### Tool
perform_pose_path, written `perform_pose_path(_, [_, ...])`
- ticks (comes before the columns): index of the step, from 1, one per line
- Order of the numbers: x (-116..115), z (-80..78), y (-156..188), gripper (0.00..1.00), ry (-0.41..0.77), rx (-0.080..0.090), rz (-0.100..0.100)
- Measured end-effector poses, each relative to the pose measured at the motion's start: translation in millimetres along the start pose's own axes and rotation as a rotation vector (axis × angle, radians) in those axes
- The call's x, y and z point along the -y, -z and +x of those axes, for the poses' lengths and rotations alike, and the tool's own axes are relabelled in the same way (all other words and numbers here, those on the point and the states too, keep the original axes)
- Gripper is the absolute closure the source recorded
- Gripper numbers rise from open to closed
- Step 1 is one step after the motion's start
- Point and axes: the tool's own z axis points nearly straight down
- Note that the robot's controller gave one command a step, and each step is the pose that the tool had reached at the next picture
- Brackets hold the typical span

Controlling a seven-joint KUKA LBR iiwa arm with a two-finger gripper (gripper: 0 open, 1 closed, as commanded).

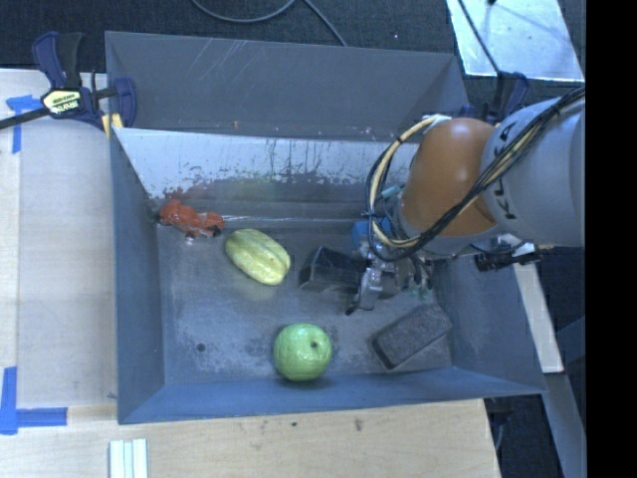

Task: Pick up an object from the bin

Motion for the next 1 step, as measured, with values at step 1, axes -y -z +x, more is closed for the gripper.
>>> perform_pose_path(1, [0.0, 0.0, 0.0, 1.00, 0.000, 0.000, 0.000])
